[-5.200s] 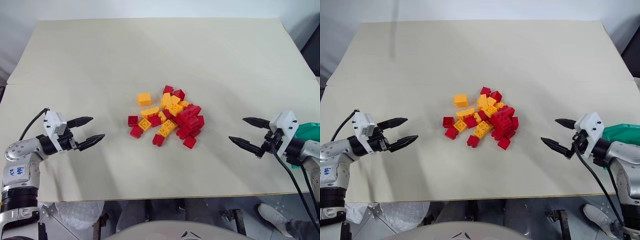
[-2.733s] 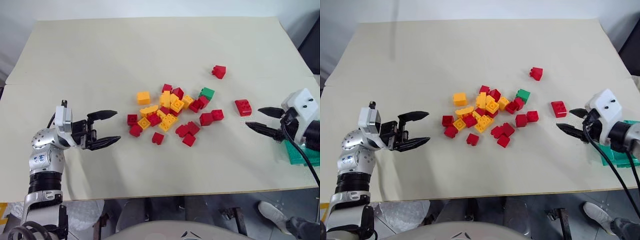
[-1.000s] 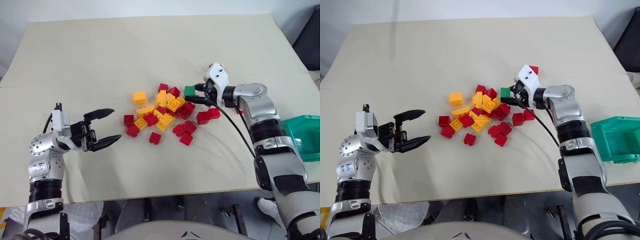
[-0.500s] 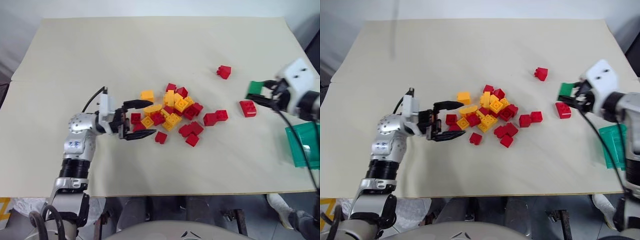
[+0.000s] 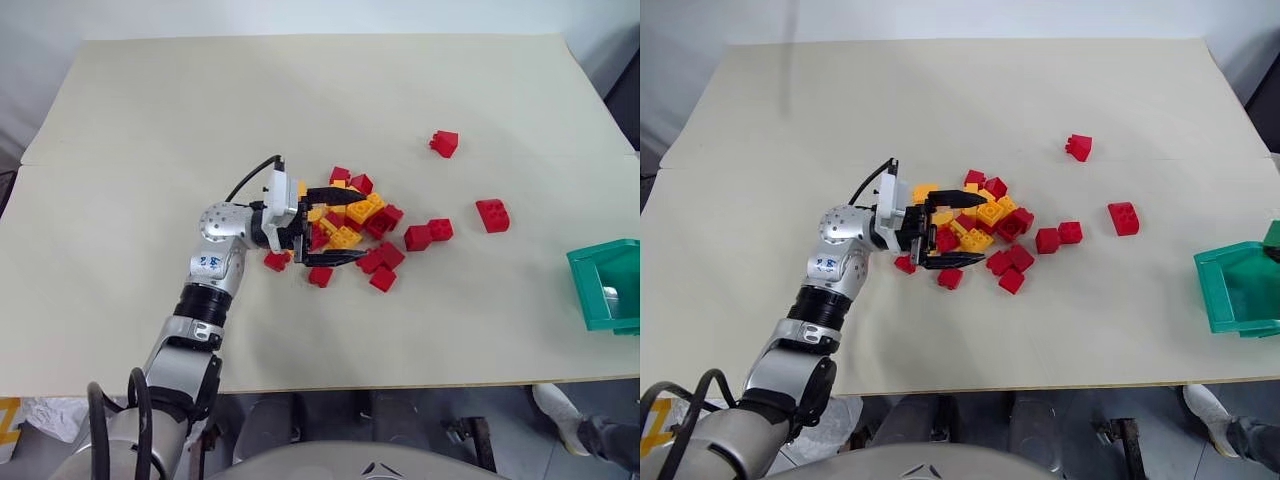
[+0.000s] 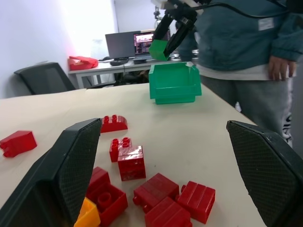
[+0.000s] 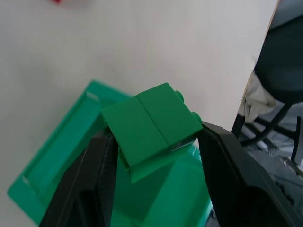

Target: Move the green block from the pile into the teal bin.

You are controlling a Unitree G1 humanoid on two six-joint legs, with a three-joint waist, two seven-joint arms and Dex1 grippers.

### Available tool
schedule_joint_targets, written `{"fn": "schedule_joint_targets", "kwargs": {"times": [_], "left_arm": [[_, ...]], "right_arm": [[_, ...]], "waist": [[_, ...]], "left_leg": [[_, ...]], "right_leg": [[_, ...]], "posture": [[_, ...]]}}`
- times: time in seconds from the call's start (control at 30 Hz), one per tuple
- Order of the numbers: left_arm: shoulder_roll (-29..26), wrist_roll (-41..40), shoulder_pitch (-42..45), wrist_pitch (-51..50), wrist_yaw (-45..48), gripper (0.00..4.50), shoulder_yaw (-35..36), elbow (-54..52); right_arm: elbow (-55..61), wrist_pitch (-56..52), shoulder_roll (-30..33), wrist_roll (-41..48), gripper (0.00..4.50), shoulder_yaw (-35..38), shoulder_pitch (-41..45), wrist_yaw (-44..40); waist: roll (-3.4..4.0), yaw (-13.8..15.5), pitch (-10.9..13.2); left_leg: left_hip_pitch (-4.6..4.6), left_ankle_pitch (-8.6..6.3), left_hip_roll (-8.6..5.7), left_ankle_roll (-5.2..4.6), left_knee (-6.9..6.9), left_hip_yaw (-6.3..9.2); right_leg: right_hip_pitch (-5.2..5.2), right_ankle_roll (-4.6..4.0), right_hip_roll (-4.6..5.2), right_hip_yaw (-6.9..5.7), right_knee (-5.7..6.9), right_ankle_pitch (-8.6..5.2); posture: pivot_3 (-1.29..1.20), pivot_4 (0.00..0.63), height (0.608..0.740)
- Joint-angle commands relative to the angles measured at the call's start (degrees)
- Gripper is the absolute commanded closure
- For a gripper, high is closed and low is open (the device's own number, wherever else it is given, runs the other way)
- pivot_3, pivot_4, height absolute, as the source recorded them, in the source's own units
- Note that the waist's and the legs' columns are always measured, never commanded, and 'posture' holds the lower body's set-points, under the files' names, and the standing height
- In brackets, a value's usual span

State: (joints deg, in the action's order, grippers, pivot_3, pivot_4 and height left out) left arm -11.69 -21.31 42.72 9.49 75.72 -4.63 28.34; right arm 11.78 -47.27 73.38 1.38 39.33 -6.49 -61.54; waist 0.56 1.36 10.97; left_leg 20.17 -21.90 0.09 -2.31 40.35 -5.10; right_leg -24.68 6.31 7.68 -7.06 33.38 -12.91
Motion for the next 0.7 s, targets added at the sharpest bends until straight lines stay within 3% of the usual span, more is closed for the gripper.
{"fn": "schedule_joint_targets", "kwargs": {"times": [0.03, 0.23, 0.47, 0.7], "left_arm": [[0.7, 0.8, 1.4, 1.3, -0.1, 0.00, -0.3, 1.0], [0.2, 2.0, 2.1, 0.3, -2.1, 0.00, 0.0, 1.7], [-2.0, 2.3, 1.8, -7.0, -5.1, 0.00, 0.0, -0.7], [-11.3, 0.4, -3.4, -14.8, -6.3, 0.00, 4.9, -5.3]], "right_arm": [[-3.3, 2.6, 2.0, -3.7, 1.64, -0.2, -2.4, 1.5], [-4.8, 3.1, 2.4, -3.5, 0.03, -1.8, -0.8, 2.6], [-2.3, 2.7, 1.5, -0.2, 0.03, -2.7, 4.5, 3.0], [7.9, 4.5, -8.9, 16.8, 0.03, -10.9, 13.1, -2.7]], "waist": [[0.00, 0.1, 0.0], [0.00, 0.1, 0.0], [0.00, 0.0, 0.0], [-0.04, -0.4, 0.0]], "left_leg": [[0.00, 0.00, -0.01, 0.00, 0.00, -0.01], [0.03, 0.01, -0.04, -0.04, 0.00, 0.00], [0.01, 0.01, -0.04, -0.04, 0.01, 0.00], [0.00, 0.00, 0.07, 0.02, 0.07, 0.03]], "right_leg": [[0.00, 0.00, 0.00, 0.01, -0.01, 0.00], [-0.01, 0.04, 0.02, 0.02, -0.06, 0.03], [0.00, 0.06, 0.01, 0.04, -0.05, 0.04], [0.00, 0.04, -0.11, 0.02, -0.01, 0.05]], "posture": [[0.00, 0.150, 0.740], [0.00, 0.150, 0.740], [0.00, 0.150, 0.740], [0.00, 0.150, 0.740]]}}
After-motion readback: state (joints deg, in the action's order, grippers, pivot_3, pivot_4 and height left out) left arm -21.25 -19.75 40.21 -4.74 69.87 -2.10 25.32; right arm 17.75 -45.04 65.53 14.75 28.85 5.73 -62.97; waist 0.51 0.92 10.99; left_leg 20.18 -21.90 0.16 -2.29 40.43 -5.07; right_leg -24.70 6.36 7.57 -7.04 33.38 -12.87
